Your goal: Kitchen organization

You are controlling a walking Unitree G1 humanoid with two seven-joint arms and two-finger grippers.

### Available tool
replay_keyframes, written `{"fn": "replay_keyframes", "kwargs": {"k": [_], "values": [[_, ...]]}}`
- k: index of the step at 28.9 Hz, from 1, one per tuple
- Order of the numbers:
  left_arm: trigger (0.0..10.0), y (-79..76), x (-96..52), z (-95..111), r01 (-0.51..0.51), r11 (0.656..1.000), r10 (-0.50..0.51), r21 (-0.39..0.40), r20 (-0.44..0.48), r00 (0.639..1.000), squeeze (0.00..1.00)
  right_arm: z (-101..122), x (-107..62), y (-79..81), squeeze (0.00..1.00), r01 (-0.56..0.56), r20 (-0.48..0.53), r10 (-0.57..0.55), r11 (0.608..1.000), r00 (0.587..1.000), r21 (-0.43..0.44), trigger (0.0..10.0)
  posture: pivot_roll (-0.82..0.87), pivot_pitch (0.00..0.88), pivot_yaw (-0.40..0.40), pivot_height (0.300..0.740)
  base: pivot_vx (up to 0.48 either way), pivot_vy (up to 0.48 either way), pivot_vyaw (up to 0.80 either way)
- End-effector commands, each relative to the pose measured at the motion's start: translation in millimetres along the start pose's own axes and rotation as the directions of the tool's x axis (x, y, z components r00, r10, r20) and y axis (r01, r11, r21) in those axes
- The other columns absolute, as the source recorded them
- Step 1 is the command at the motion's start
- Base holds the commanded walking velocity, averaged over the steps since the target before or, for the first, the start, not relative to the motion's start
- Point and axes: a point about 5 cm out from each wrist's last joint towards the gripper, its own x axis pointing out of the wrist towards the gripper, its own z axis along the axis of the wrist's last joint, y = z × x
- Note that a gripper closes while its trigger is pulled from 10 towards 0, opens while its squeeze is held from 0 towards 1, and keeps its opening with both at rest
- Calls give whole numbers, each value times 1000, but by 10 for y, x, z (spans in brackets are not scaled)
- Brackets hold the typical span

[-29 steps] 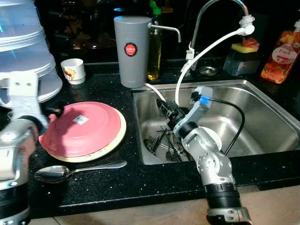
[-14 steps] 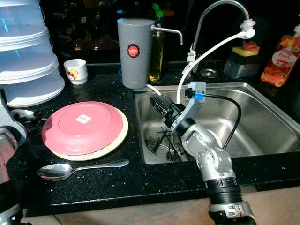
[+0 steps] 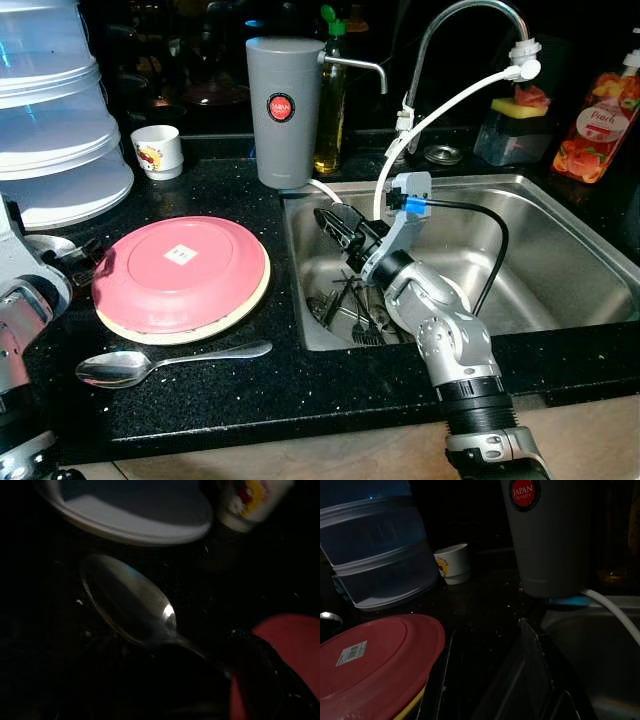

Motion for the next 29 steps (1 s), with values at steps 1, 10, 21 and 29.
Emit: {"fn": "replay_keyframes", "kwargs": {"k": [1, 10, 21, 29], "values": [[10000, 63, 17, 69, -38, 998, 40, -45, 36, 999, 0, -8, 23, 7, 0, -11, -1, 11, 1000, 1000, -10, 10000, 128, 73, 11, 740, 0, 0, 0], [10000, 165, 64, 77, -96, 973, 113, -211, 68, 991, 0, -15, 32, 24, 0, -26, -3, 26, 1000, 1000, -16, 10000, 118, 79, 6, 740, 0, 0, 0], [10000, 98, 266, 11, 9, 945, 17, -327, 78, 997, 0, -14, 76, 45, 0, -35, -1, 35, 999, 999, -26, 10000, 110, 86, -5, 740, 0, 0, 0], [10000, 57, 345, 67, 32, 954, -4, -299, 95, 995, 0, -73, -30, 453, 0, -406, -91, 415, 909, 905, 96, 10000, 103, 91, -5, 740, 0, 0, 0]]}}
